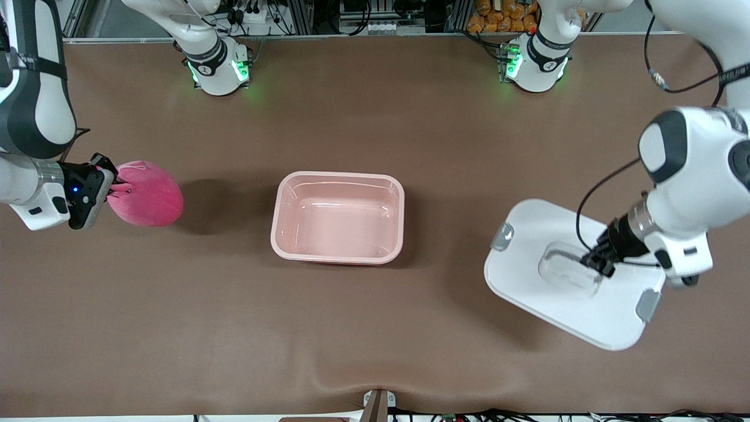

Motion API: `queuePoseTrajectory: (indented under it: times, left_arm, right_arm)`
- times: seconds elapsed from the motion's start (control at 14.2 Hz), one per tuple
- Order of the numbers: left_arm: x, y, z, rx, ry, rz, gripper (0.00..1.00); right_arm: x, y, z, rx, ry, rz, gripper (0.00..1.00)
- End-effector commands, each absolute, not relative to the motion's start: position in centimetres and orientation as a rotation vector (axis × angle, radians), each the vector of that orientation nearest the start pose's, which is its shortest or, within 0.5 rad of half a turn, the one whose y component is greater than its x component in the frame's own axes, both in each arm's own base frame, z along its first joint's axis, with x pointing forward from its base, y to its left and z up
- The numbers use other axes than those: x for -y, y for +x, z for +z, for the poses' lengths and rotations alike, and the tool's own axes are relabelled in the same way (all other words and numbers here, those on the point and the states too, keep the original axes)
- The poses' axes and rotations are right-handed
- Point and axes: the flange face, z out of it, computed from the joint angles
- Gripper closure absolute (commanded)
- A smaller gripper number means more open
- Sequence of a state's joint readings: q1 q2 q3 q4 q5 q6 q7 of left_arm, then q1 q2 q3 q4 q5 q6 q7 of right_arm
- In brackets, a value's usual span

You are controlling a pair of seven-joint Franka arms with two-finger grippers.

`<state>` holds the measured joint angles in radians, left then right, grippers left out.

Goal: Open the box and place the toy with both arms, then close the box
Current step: 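Lift the pink toy with the right gripper and carry it over the box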

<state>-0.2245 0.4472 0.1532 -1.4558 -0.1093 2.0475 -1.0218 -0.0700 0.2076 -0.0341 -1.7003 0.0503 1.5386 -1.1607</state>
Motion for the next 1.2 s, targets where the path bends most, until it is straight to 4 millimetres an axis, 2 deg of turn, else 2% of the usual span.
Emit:
queuePoseTrajectory:
  times: [0.0,0.14,0.35,0.49,0.71,0.85,0.99,1.13]
  left_arm:
    - [7.1,73.8,43.1,1.459,-2.933,-0.305,1.00]
    - [7.0,74.6,41.8,1.478,-2.957,-0.349,1.00]
    - [7.1,74.7,41.9,1.503,-2.956,-0.364,1.00]
    - [7.1,74.6,42.5,1.641,-2.948,-0.328,1.00]
    - [7.5,74.2,44.0,1.798,-2.894,-0.310,1.00]
    - [7.6,74.1,44.1,1.931,-2.820,-0.282,1.00]
    - [7.5,73.6,44.7,2.055,-2.728,-0.217,1.00]
    - [7.6,73.0,45.2,2.136,-2.644,-0.153,1.00]
  right_arm:
    - [1.6,58.0,47.7,1.313,-2.544,0.414,1.00]
    - [-0.5,57.9,48.3,1.206,-2.560,0.399,1.00]
    - [-4.0,57.9,48.6,1.102,-2.603,0.409,1.00]
    - [-5.7,57.9,48.9,1.000,-2.614,0.393,1.00]
    - [-10.1,57.9,50.8,0.876,-2.704,0.389,1.00]
    - [-13.5,57.7,51.5,0.758,-2.754,0.395,1.00]
    - [-16.0,57.6,52.4,0.637,-2.782,0.388,1.00]
    - [-17.9,57.7,52.3,0.515,-2.799,0.411,1.00]
